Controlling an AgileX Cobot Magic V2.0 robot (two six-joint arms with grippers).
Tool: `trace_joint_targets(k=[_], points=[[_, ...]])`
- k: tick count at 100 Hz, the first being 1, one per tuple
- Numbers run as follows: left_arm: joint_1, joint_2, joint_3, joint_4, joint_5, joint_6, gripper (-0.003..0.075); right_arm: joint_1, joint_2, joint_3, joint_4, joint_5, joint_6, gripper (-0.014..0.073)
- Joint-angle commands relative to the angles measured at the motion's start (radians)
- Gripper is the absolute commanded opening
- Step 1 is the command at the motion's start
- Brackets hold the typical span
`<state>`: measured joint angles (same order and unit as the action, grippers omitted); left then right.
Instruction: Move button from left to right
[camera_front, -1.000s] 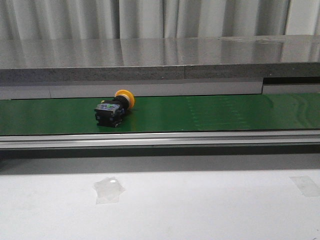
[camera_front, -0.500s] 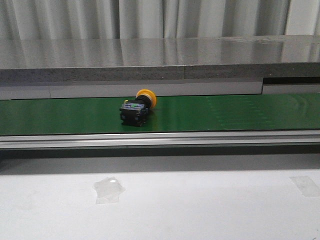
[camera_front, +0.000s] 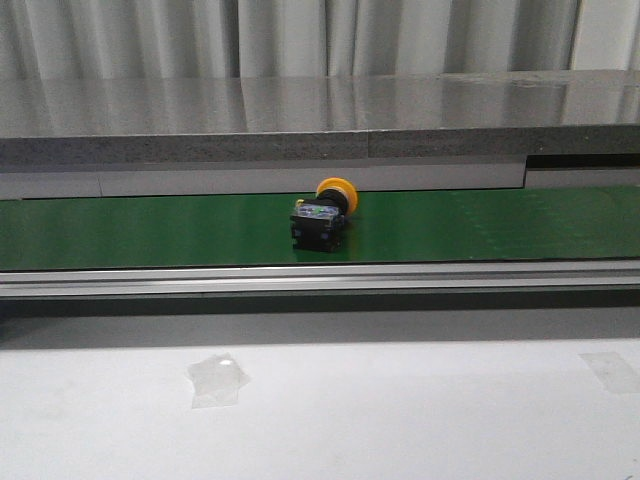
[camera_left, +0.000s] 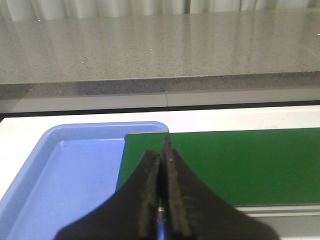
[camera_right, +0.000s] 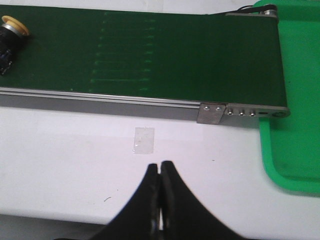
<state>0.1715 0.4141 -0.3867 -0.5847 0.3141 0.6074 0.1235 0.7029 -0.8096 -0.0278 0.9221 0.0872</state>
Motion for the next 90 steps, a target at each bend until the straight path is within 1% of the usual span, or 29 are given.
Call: trace_joint_targets(k=[1, 27, 34, 39, 46, 51, 53, 58, 65, 72, 90], points=[[-0.007, 0.005, -0.027, -0.023, -0.068, -0.001, -0.0020, -0.005, 0.022, -0.034, 0.011, -0.040, -0.002, -0.0101], [-0.007, 0.005, -0.027, -0.023, -0.068, -0.001, -0.0020, -0.005, 0.033, -0.034, 0.011, -0.024, -0.002, -0.0097], [-0.007, 0.005, -0.027, -0.023, -0.068, -0.001, -0.0020, -0.005, 0.033, -0.034, 0.011, -0.021, -0.002, -0.0070], [-0.007, 0.005, -0.027, -0.023, -0.068, -0.001, -0.0020, -0.005, 0.033, -0.034, 0.012, -0.020, -0.002, -0.0018], [-0.007, 0.005, -0.027, -0.023, -0.068, -0.001, -0.0020, -0.005, 0.033, -0.034, 0.013, -0.015, -0.002, 0.0102], [-0.007, 0.005, -0.027, -0.023, -0.068, -0.001, -0.0020, -0.005, 0.033, -0.034, 0.013, -0.008, -0.002, 0.0229], [-0.007, 0.005, -0.027, -0.023, -0.068, -0.001, -0.0020, -0.005, 0.033, -0.034, 0.013, -0.007, -0.002, 0.0262], [-0.007, 0.005, -0.027, -0.023, -0.068, -0.001, -0.0020, -0.005, 0.033, -0.034, 0.013, -0.007, -0.002, 0.0393], [-0.007, 0.005, -0.027, -0.023, -0.068, -0.001, -0.0020, -0.005, 0.033, -0.034, 0.016, -0.011, -0.002, 0.0521], [-0.007, 0.005, -0.027, -0.023, -0.068, -0.001, -0.0020, -0.005, 0.033, -0.034, 0.028, -0.003, -0.002, 0.0582], [-0.007, 0.005, -0.027, -0.023, -0.068, -0.001, -0.0020, -0.005, 0.065, -0.040, 0.075, -0.019, -0.002, 0.0580]])
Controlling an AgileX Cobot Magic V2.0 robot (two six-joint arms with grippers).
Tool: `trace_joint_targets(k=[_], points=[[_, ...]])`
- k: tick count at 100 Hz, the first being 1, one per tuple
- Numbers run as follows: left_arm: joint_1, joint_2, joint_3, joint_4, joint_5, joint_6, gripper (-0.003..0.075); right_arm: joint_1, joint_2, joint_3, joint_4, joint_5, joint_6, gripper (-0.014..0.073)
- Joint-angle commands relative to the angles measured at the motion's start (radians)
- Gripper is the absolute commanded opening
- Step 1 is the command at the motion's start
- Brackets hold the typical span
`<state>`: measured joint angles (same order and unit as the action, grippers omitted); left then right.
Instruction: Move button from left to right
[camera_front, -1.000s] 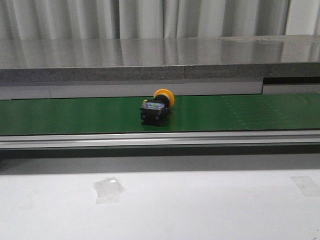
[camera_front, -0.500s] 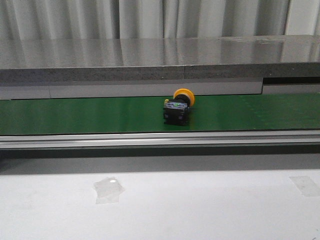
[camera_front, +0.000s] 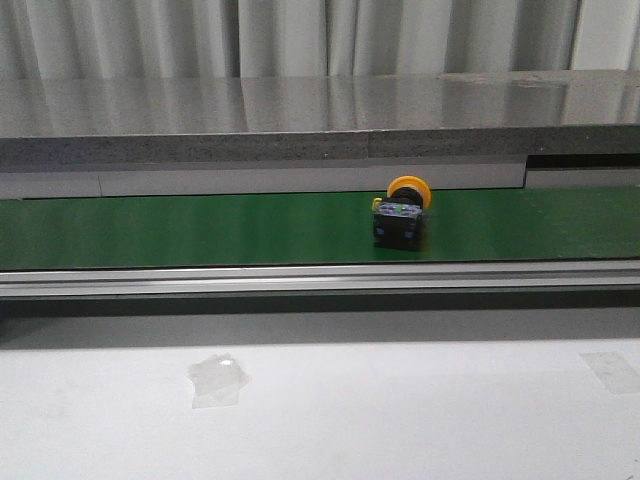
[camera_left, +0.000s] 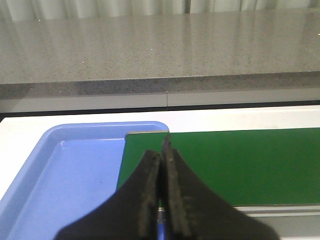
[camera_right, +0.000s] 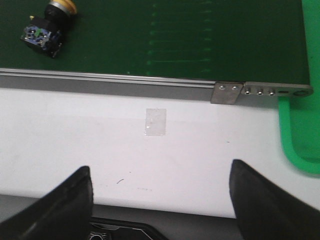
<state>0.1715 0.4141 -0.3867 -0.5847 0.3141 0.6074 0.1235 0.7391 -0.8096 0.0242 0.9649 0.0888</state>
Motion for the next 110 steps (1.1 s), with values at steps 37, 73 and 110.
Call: trace_joint_targets(k=[37, 73, 110], points=[[-0.007, 0.005, -0.027, -0.023, -0.068, -0.001, -0.0020, -0.002, 0.339, -0.213, 0.060, -0.102, -0.022, 0.0580], [-0.007, 0.005, -0.027, -0.023, -0.068, -0.001, -0.0020, 0.048, 0.643, -0.381, 0.060, -0.172, -0.023, 0.0580], [-0.007, 0.005, -0.027, -0.023, -0.068, -0.001, -0.0020, 0.061, 0.793, -0.458, 0.066, -0.213, -0.023, 0.0580]])
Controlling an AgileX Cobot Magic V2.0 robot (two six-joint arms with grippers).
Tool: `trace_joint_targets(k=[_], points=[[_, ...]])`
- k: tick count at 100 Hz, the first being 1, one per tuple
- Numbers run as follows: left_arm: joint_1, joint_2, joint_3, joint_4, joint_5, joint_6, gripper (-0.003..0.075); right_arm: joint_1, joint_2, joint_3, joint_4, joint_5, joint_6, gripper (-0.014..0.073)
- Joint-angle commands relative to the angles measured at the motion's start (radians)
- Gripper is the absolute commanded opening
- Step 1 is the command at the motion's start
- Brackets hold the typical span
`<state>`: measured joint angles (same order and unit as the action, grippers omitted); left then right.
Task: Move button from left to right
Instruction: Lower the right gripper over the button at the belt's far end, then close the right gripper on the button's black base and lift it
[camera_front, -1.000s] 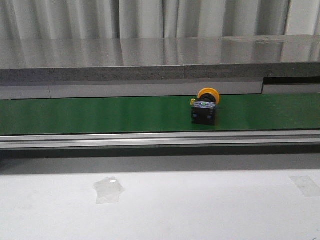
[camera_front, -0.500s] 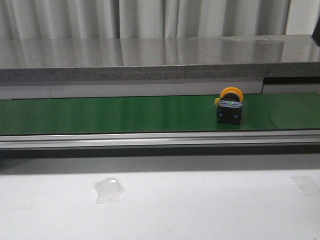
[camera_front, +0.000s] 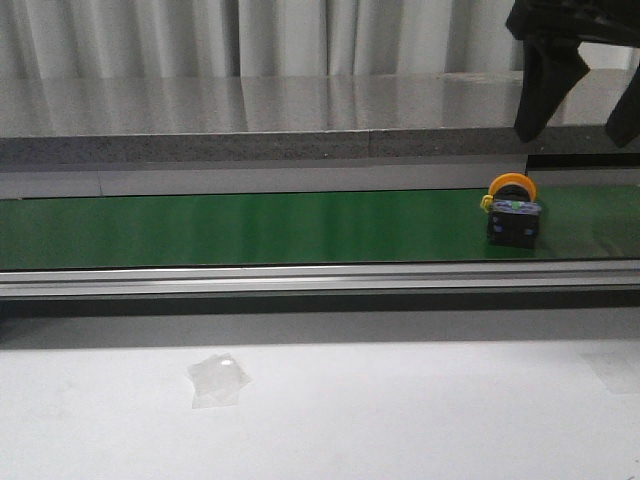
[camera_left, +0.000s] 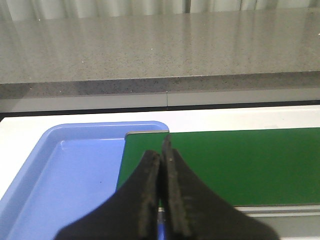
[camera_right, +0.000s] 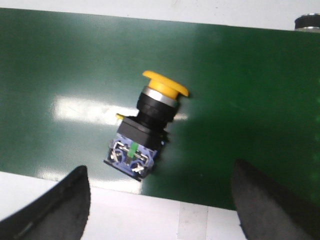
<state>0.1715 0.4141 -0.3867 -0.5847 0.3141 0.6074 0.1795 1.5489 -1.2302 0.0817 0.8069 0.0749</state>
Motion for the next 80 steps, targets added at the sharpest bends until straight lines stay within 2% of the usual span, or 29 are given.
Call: trace_joint_targets(k=[1, 55, 65, 75, 80], points=[[-0.007, 0.005, -0.027, -0.023, -0.068, -0.001, -0.0020, 0.005, -0.013, -0.037, 0.008, -0.056, -0.009, 0.0580], [-0.007, 0.005, -0.027, -0.023, -0.068, -0.001, -0.0020, 0.004, 0.139, -0.037, -0.033, -0.059, -0.009, 0.0574], [-0.007, 0.005, -0.027, -0.023, -0.068, -0.001, -0.0020, 0.004, 0.143, -0.037, -0.033, -0.055, -0.009, 0.0470], [-0.007, 0.005, -0.027, -0.023, -0.068, -0.001, -0.0020, 0.004, 0.143, -0.037, -0.033, -0.048, -0.009, 0.0270], [-0.007, 0.005, -0.027, -0.023, -0.068, -0.001, -0.0020, 0.004, 0.143, -0.037, -0.033, -0.044, -0.009, 0.0198]])
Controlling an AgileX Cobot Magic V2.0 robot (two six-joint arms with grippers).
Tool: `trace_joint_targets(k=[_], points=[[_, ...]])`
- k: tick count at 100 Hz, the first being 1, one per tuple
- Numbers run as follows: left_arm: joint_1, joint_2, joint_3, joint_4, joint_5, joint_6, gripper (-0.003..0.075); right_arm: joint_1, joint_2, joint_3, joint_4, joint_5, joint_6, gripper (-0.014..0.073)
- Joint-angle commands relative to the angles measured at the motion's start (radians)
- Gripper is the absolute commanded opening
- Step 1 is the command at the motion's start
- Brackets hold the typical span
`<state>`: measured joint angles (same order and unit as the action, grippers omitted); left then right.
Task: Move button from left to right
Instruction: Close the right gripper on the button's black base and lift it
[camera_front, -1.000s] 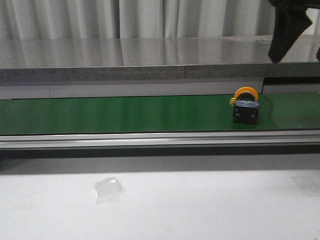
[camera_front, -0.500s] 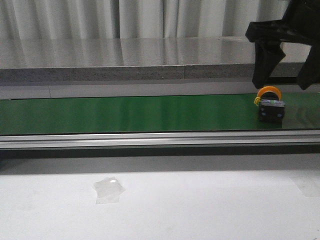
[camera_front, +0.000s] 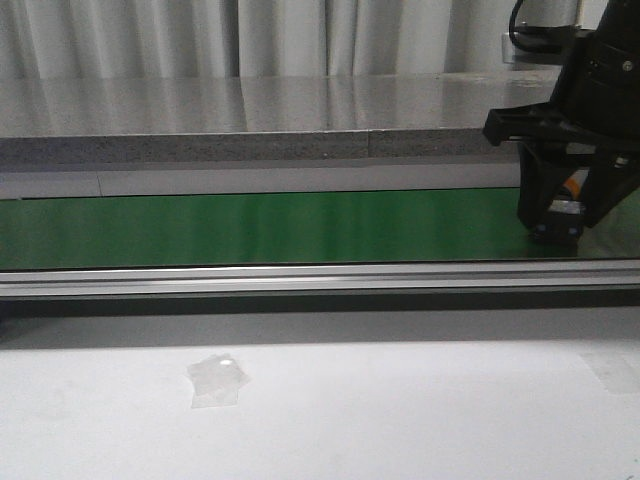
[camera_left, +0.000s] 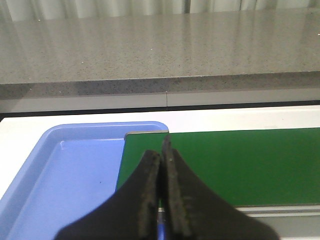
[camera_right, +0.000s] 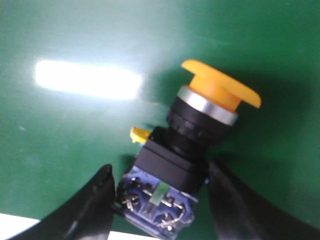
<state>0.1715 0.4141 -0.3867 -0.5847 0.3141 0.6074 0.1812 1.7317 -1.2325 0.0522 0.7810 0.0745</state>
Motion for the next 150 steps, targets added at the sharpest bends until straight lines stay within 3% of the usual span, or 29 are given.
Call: trace_joint_targets(k=[1, 26, 44, 72, 86, 108, 150], points=[[-0.007, 0.005, -0.027, -0.023, -0.068, -0.001, -0.0020, 0.002, -0.040, -0.035, -0.004, -0.018, -0.008, 0.0191], [-0.007, 0.005, -0.027, -0.023, -0.068, -0.001, -0.0020, 0.001, -0.061, -0.035, -0.052, 0.015, -0.008, 0.0162], [-0.007, 0.005, -0.027, -0.023, -0.068, -0.001, -0.0020, -0.011, -0.142, -0.035, -0.208, 0.014, -0.008, 0.0162], [-0.007, 0.005, -0.027, -0.023, -0.068, -0.001, -0.0020, -0.190, -0.238, -0.035, -0.324, 0.014, -0.028, 0.0162], [-0.007, 0.005, -0.027, -0.023, -0.068, -0.001, -0.0020, -0.302, -0.239, -0.035, -0.331, 0.010, -0.125, 0.0162], [-0.007, 0.005, -0.027, -0.023, -0.068, -0.001, -0.0020, -0.431, -0.236, -0.035, -0.331, -0.083, -0.150, 0.0162], [-0.007, 0.005, -0.027, -0.023, -0.068, -0.001, -0.0020, -0.493, -0.068, -0.035, -0.331, -0.145, -0.242, 0.0162]])
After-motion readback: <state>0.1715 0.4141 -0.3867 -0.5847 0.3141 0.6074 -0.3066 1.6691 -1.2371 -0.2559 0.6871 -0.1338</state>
